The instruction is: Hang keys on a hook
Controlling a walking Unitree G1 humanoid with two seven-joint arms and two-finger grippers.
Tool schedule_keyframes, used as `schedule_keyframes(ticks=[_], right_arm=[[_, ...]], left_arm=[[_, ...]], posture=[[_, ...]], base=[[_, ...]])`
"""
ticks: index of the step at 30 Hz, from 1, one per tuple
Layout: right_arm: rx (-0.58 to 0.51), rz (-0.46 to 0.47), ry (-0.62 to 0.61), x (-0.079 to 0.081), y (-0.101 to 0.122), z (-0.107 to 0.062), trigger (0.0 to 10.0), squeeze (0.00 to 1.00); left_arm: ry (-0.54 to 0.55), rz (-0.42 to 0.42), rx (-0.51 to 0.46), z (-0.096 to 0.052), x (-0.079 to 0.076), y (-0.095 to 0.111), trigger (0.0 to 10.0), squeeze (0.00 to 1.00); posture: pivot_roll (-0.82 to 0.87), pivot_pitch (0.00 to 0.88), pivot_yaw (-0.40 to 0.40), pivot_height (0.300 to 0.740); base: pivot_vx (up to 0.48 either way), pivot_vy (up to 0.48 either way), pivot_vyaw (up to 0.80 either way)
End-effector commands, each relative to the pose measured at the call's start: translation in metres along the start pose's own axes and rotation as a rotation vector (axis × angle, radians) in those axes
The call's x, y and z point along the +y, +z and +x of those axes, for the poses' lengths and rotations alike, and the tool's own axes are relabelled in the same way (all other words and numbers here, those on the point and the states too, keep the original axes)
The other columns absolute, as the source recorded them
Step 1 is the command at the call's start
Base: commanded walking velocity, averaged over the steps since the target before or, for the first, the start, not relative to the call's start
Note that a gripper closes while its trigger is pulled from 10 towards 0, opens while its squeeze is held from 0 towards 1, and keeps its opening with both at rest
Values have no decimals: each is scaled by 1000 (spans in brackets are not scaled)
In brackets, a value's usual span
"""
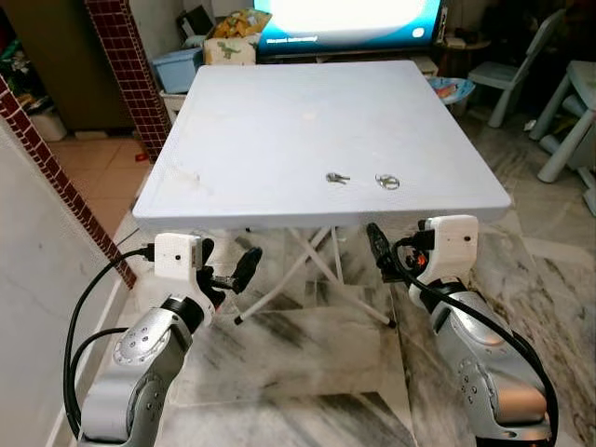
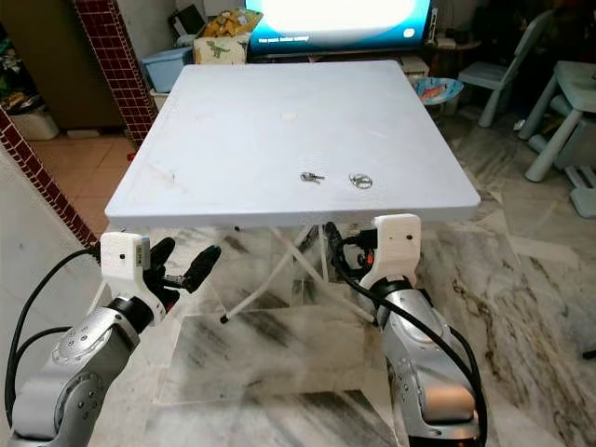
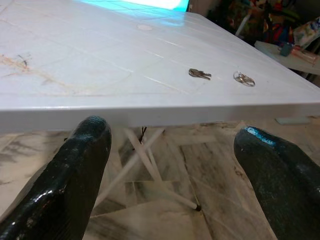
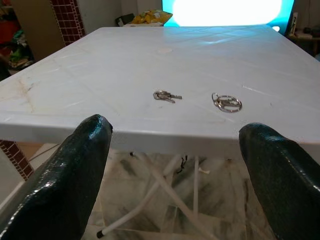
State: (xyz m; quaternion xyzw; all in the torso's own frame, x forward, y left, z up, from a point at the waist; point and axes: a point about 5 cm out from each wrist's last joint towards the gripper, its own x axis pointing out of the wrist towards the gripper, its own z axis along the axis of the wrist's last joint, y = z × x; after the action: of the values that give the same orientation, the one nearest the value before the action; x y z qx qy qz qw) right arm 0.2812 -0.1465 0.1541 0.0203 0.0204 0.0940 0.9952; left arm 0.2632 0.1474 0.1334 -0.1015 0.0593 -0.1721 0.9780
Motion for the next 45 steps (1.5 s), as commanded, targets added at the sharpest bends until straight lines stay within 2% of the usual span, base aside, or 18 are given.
schedule_keyframes(ticks=[1,32,45], right_arm=[[-18,-10,12,2,4,2,10000,0],[-19,-22,23,2,4,2,10000,0],[-15,-26,30,1,3,3,10000,0]], left_arm=[[-2,15,-8,0,1,3,10000,0],[-13,21,-7,1,0,1,10000,0],[-20,27,-2,2,-1,0,10000,0]], posture=[[-18,72,42,740],[-20,69,42,740],[-20,69,42,740]], base=[[398,0,0],[393,0,0],[350,320,0]])
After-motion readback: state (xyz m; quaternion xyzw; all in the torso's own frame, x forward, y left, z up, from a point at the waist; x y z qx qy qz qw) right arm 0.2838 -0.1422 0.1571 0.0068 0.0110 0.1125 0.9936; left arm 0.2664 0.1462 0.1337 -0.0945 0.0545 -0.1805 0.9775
